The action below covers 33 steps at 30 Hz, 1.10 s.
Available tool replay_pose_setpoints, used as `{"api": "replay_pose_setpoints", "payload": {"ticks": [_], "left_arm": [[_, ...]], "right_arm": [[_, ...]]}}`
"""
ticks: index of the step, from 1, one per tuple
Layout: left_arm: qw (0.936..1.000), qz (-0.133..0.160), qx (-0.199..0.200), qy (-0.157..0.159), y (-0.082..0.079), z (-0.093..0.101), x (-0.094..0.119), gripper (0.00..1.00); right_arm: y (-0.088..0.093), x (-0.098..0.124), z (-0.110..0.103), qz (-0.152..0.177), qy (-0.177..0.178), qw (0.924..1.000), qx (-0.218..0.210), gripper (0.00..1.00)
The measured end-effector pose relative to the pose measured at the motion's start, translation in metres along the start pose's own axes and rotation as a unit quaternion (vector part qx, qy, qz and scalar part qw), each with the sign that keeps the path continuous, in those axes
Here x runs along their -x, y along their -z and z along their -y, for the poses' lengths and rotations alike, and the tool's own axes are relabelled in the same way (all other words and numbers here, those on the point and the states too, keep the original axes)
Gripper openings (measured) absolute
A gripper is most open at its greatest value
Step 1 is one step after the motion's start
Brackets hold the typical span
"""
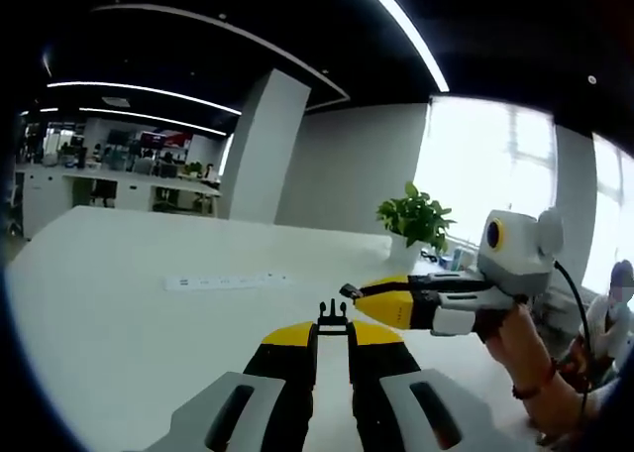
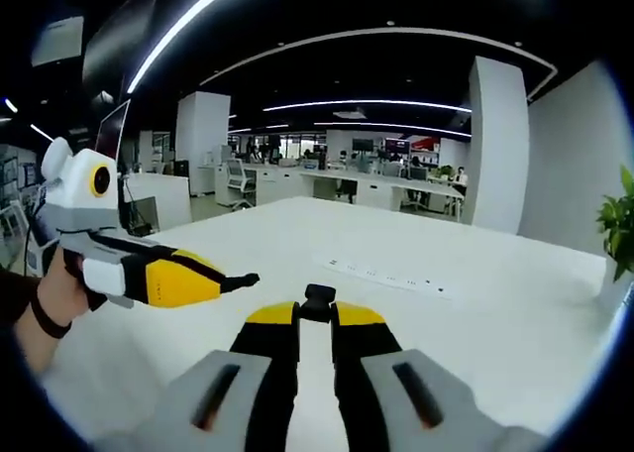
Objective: Snap the two parts of the plastic buckle together until the buckle closes and remains connected.
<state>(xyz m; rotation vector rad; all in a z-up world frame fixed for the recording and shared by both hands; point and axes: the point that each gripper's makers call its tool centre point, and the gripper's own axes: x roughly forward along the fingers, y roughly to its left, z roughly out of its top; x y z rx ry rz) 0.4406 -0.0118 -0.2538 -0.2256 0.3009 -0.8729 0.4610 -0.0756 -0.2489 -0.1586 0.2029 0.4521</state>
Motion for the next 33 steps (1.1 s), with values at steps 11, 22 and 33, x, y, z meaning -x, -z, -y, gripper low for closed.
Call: {"api": "replay_pose_setpoints", "payload": {"ticks": [11, 22, 33], "left_arm": [[0.9999, 0.0, -0.015, -0.002, 0.005, 0.004, 0.016, 0.1], [0.9996, -0.005, -0.028, -0.001, 0.014, 0.005, 0.032, 0.1], [0.9993, -0.004, -0.036, 0.009, 0.025, 0.017, 0.055, 0.1]], "right_arm": [[0.002, 0.018, -0.008, 0.003, -0.009, 0.9997, 0.023, 0.11], [0.009, 0.034, -0.013, 0.004, -0.018, 0.9995, 0.027, 0.11], [0.011, 0.061, -0.025, 0.019, -0.044, 0.9985, 0.026, 0.11]]}}
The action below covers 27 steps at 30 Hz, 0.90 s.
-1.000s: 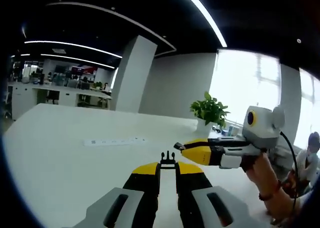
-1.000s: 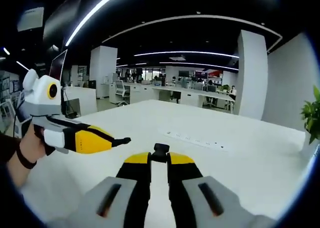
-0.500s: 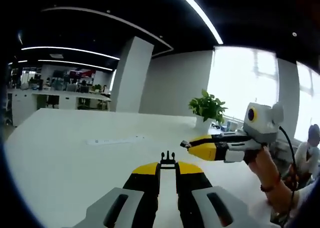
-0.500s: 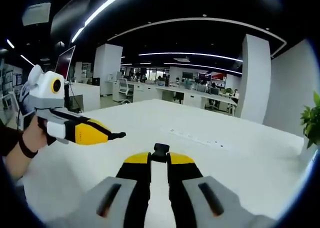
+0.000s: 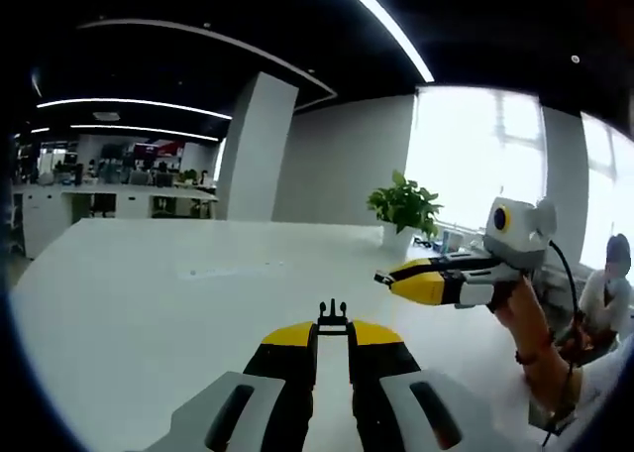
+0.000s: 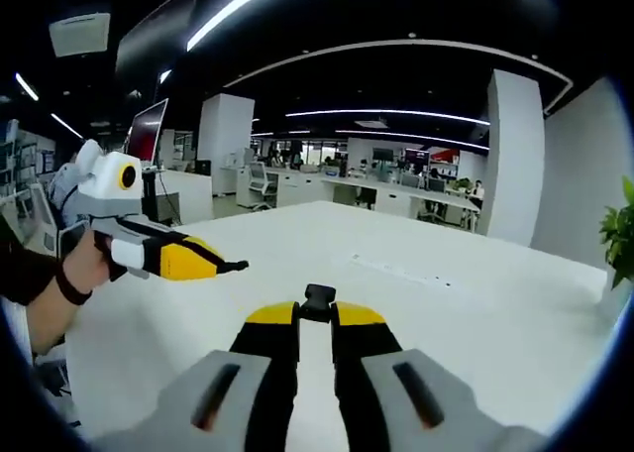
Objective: Snap the two parts of the plastic buckle together until the buckle closes and remains connected.
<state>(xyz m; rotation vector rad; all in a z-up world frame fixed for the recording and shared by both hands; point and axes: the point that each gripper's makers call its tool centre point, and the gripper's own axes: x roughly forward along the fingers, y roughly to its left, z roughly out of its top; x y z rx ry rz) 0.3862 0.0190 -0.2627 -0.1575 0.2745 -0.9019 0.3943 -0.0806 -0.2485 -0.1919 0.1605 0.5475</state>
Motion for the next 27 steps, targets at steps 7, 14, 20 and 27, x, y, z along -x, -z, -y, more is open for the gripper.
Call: {"api": "replay_pose_setpoints", "payload": {"ticks": [7, 14, 20, 27], "left_arm": [[0.9999, -0.003, -0.004, 0.012, 0.012, 0.013, 0.015, 0.1], [0.9999, -0.008, -0.012, 0.007, 0.026, 0.013, 0.028, 0.1], [0.9998, -0.009, -0.014, 0.012, 0.028, 0.016, 0.025, 0.1], [0.9985, -0.028, -0.027, 0.038, 0.036, 0.026, 0.022, 0.1]], "right_arm": [[-0.001, 0.013, -0.007, 0.011, -0.008, 0.9999, 0.008, 0.11], [0.003, 0.018, -0.012, 0.012, -0.012, 0.9997, 0.015, 0.11], [0.009, 0.018, -0.012, 0.008, -0.016, 0.9996, 0.022, 0.11], [0.011, 0.019, -0.015, 0.006, -0.03, 0.9989, 0.036, 0.11]]}}
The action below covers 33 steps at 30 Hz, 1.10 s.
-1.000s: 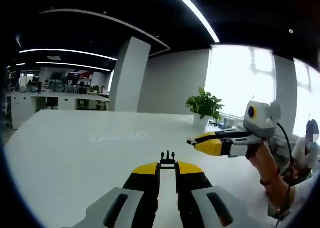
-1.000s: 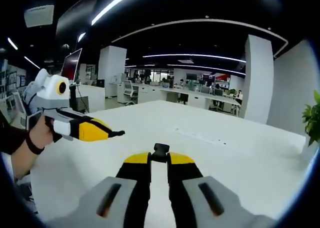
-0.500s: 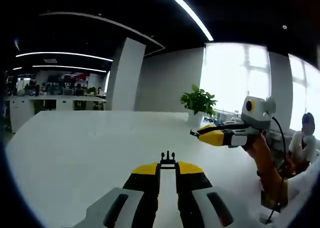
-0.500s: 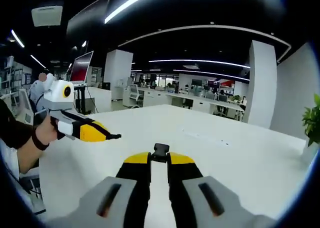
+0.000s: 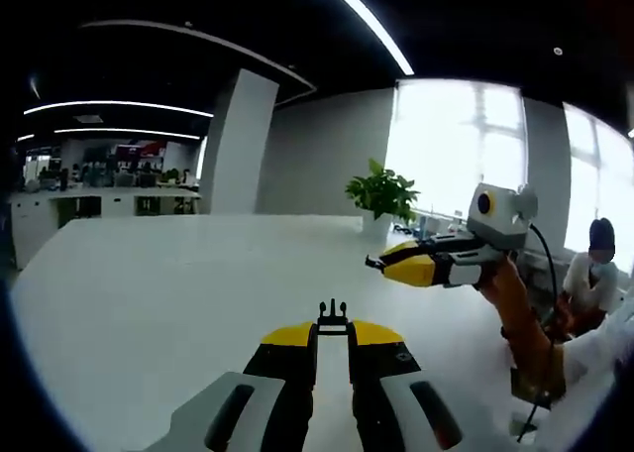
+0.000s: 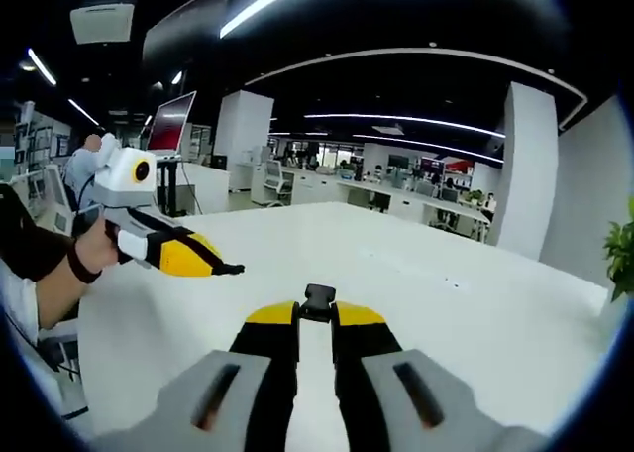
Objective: Snap the two parts of the plastic buckle together until the buckle closes and remains connected.
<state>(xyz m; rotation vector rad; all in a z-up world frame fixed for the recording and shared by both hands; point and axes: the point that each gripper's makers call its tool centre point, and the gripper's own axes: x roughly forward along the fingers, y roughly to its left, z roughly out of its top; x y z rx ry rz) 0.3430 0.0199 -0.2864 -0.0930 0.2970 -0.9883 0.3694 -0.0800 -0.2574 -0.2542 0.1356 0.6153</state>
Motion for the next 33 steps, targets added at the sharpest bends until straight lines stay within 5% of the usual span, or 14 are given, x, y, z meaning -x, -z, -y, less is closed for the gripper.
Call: {"api": "replay_pose_setpoints", "payload": {"ticks": [17, 26, 33], "left_arm": [[0.9978, -0.046, -0.044, 0.018, 0.011, -0.006, 0.0, 0.1], [0.9924, -0.048, -0.075, 0.085, 0.018, 0.005, 0.005, 0.1], [0.9895, -0.059, -0.089, 0.097, 0.024, 0.006, 0.006, 0.1]], "right_arm": [[0.025, -0.006, -0.029, -0.033, -0.11, 0.993, 0.026, 0.11], [0.036, -0.004, -0.042, -0.04, -0.162, 0.9851, 0.042, 0.11], [0.041, -0.005, -0.051, -0.048, -0.201, 0.9769, 0.056, 0.11]]}}
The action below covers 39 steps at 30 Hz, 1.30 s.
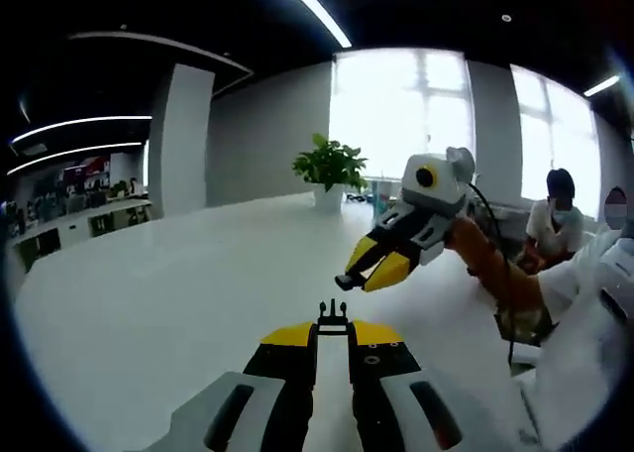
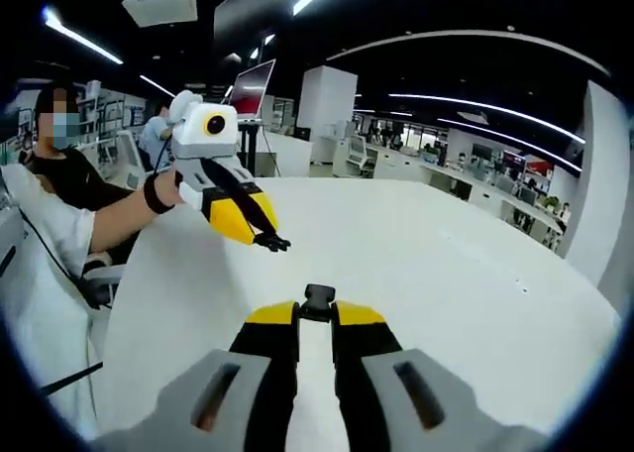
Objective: Snap the two parts of the plastic buckle together until the buckle closes and remains connected.
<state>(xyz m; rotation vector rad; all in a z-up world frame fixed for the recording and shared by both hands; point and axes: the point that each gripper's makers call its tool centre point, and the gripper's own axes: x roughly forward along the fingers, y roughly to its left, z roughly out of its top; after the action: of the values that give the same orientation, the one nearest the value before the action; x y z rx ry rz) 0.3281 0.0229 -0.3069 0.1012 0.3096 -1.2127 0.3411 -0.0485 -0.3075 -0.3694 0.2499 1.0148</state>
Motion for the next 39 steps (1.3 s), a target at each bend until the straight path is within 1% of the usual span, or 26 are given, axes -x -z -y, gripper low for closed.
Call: {"api": "replay_pose_setpoints", "payload": {"ticks": [2, 4, 5, 7, 9, 12, 14, 18, 19, 21, 24, 33, 36, 38, 39], "left_arm": [[0.9999, -0.003, -0.002, 0.01, 0.001, 0.001, 0.0, 0.1], [0.9998, -0.008, -0.009, 0.018, 0.003, 0.002, 0.001, 0.1], [0.9996, -0.014, -0.013, 0.02, 0.005, 0.002, 0.002, 0.1], [0.999, -0.025, -0.027, 0.026, 0.009, 0.002, 0.003, 0.1], [0.9988, -0.025, -0.031, 0.029, 0.009, 0.003, 0.003, 0.1], [0.998, -0.027, -0.036, 0.044, 0.011, 0.007, 0.003, 0.1], [0.9973, -0.029, -0.043, 0.052, 0.012, 0.009, 0.003, 0.1], [0.9956, -0.025, -0.042, 0.079, 0.013, 0.013, 0.005, 0.1], [0.9948, -0.024, -0.042, 0.09, 0.013, 0.015, 0.006, 0.1], [0.9933, -0.022, -0.045, 0.105, 0.013, 0.02, 0.007, 0.1], [0.9926, -0.023, -0.05, 0.108, 0.014, 0.022, 0.008, 0.1], [0.9907, -0.038, -0.057, 0.117, 0.021, 0.027, 0.005, 0.1], [0.9897, -0.047, -0.057, 0.123, 0.028, 0.03, 0.002, 0.1], [0.9891, -0.049, -0.058, 0.126, 0.031, 0.032, 0.001, 0.1], [0.9878, -0.056, -0.054, 0.135, 0.035, 0.034, 0.0, 0.1]], "right_arm": [[0.002, -0.001, -0.005, -0.005, -0.022, 0.9997, 0.01, 0.11], [0.003, -0.002, -0.008, -0.007, -0.032, 0.9994, 0.012, 0.11], [0.005, -0.002, -0.01, -0.012, -0.04, 0.999, 0.018, 0.11], [0.006, -0.003, -0.01, -0.012, -0.045, 0.9987, 0.02, 0.11], [0.007, -0.004, -0.012, -0.014, -0.055, 0.9982, 0.02, 0.11], [0.009, -0.006, -0.018, -0.015, -0.079, 0.9966, 0.019, 0.11], [0.008, -0.006, -0.021, -0.015, -0.089, 0.9956, 0.026, 0.11], [0.008, -0.005, -0.027, -0.015, -0.112, 0.9929, 0.036, 0.11], [0.008, -0.004, -0.029, -0.015, -0.124, 0.9915, 0.034, 0.11], [0.007, -0.004, -0.031, -0.014, -0.135, 0.9903, 0.028, 0.11], [0.009, -0.002, -0.034, -0.016, -0.148, 0.9885, 0.025, 0.11], [0.012, -0.003, -0.037, -0.019, -0.156, 0.9873, 0.019, 0.11], [0.018, -0.004, -0.046, -0.027, -0.179, 0.9831, 0.026, 0.11], [0.021, -0.005, -0.049, -0.027, -0.187, 0.9817, 0.024, 0.11], [0.023, -0.006, -0.051, -0.029, -0.194, 0.9804, 0.023, 0.11]]}}
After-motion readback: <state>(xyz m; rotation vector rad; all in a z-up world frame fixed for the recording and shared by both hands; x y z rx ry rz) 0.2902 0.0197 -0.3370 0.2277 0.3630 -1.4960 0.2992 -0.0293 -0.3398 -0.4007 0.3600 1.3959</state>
